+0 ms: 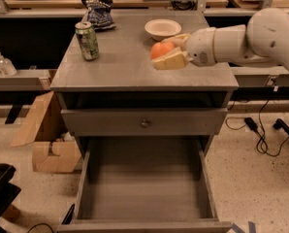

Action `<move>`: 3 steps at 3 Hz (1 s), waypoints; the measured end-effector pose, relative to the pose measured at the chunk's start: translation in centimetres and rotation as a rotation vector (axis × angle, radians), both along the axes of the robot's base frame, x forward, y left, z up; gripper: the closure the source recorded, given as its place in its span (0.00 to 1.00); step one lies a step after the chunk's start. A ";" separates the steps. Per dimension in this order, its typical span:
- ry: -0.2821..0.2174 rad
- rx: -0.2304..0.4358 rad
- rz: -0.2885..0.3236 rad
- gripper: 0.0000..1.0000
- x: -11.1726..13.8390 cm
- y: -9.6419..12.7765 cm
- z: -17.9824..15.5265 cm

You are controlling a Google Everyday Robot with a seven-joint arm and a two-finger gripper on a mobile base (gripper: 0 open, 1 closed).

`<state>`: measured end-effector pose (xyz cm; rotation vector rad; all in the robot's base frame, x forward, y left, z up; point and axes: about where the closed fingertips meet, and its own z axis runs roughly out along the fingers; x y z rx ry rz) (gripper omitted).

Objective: Place orange into middle drawer

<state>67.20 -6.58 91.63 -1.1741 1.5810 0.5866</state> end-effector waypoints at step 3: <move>0.159 -0.122 -0.009 1.00 -13.2 -4.5 -4.5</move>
Offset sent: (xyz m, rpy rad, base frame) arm -0.1843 -0.0666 -0.0790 -0.1933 0.2360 -0.0272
